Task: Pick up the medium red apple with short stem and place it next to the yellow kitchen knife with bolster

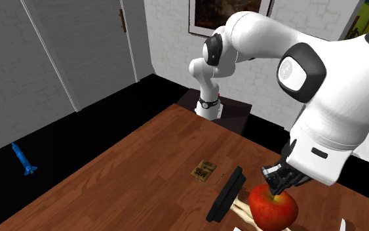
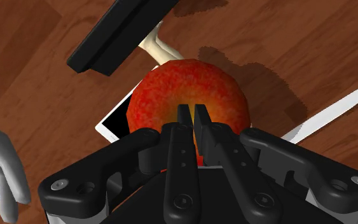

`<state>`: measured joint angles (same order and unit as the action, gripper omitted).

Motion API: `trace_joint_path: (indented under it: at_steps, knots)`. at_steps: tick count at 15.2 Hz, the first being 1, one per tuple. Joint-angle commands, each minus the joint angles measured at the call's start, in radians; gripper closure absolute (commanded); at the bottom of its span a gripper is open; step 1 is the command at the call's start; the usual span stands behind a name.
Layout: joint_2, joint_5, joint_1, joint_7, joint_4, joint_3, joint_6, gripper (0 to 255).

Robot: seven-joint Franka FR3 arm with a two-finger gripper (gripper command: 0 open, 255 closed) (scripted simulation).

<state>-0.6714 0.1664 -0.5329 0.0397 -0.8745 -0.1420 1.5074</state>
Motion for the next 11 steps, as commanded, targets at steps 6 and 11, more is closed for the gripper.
trace_joint_path:
  at_steps: [6,11]
  knots:
    - [0.013,0.0,0.002,0.019,-0.117,-0.003,0.104,255]
    - [0.027,0.001,0.009,0.027,-0.208,-0.004,0.181,255]
